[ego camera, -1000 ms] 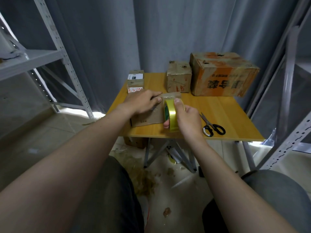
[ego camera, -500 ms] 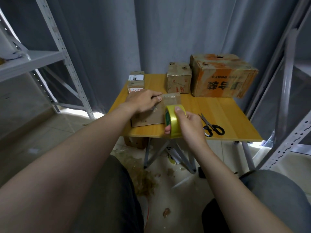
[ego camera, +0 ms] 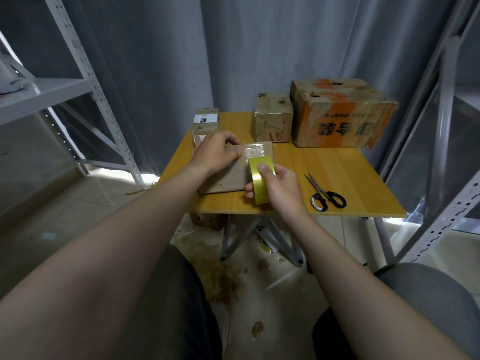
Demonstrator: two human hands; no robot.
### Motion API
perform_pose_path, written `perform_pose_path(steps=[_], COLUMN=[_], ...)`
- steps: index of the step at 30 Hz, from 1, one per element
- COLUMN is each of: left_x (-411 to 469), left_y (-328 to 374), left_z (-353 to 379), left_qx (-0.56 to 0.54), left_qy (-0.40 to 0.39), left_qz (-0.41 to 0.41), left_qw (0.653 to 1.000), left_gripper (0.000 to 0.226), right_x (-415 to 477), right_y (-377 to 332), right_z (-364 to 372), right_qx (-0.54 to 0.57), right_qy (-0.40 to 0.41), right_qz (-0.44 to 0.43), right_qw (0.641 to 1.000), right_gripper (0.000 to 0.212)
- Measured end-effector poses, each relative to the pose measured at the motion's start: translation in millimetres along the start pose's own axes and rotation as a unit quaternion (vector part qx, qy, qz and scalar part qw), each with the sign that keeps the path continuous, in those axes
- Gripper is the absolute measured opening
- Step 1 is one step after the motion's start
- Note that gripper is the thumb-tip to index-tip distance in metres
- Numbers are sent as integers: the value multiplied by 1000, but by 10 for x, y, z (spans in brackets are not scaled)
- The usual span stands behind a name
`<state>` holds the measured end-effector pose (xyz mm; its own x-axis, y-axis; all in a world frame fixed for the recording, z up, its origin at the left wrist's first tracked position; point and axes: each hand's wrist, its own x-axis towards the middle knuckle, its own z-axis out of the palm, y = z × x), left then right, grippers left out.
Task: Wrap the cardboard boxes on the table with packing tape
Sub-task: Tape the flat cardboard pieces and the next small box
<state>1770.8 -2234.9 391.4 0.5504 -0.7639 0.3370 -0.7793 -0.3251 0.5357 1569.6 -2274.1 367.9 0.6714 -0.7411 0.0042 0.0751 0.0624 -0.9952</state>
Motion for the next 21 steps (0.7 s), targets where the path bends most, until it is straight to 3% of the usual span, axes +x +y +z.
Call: perform_pose_path(steps=[5, 7, 12, 16, 21], left_x=[-80, -122, -87, -30, -1], left_y=[-229, -281, -243, -216, -183], left_z=[42, 102, 152, 108, 97], left_qx=[207, 228, 173, 184, 145], left_qy=[-126, -156, -169, -204, -288], left_qz=[78, 85, 29, 10, -27], left_qw=[967, 957, 970, 962, 946], left_gripper=[117, 140, 128, 125, 132], right_x=[143, 219, 280, 217, 248], right_y=[-36, -61, -2, 55, -86], right_z=[21, 49, 90, 57, 58], right_qx=[-22, -36, -68, -49, -90], right_qy=[17, 30, 68, 47, 84], right_qz=[-22, -20, -46, -57, -21], right_qw=[999, 999, 994, 996, 992], right_gripper=[25, 31, 43, 30, 38])
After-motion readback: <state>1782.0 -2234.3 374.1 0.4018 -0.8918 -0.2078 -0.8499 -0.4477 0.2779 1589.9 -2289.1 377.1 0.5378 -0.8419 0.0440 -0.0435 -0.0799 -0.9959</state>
